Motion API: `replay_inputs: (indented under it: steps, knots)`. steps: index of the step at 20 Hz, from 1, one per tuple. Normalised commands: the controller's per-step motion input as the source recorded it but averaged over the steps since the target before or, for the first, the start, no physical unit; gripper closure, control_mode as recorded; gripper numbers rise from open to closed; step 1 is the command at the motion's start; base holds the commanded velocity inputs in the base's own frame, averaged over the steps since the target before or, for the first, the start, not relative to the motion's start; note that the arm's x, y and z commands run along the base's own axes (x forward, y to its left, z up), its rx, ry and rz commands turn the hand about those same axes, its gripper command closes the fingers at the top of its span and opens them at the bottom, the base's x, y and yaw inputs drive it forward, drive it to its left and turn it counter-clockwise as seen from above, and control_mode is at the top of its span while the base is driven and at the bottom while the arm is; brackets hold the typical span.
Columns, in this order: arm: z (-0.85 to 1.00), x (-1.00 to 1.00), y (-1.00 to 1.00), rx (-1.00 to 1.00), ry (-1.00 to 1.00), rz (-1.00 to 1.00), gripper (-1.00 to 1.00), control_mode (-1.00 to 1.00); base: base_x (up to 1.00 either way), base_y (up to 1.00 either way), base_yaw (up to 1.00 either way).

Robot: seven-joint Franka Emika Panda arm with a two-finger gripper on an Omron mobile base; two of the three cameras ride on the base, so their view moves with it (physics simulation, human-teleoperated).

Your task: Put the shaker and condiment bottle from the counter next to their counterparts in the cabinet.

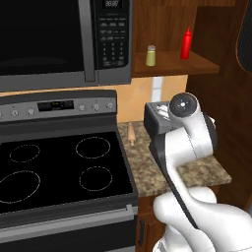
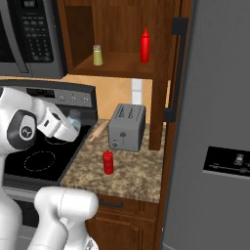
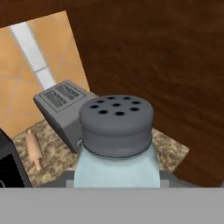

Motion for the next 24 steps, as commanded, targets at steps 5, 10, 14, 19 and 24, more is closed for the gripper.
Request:
replay_inputs:
  steps: [5, 10, 14, 19, 24]
  knots:
    - [0.61, -0.25, 0.0, -0.05, -0.01, 0.16, 1.0, -1.0, 0.0, 0.0, 0.0]
    - [0.02, -0.11, 0.41, -0.15, -0.05, 0.1, 1.0, -1.0, 0.0, 0.0, 0.0]
    - [0.51, 0.0, 0.01, -0.05, -0.22, 0.1, 1.0, -1.0, 0.0, 0.0, 0.0]
    - [0.72, 0.0, -0.03, -0.03, -0.16, 0.1, 1.0, -1.0, 0.0, 0.0, 0.0]
    - [0.58, 0.0, -0.15, 0.0, -0.09, 0.13, 1.0, -1.0, 0.0, 0.0, 0.0]
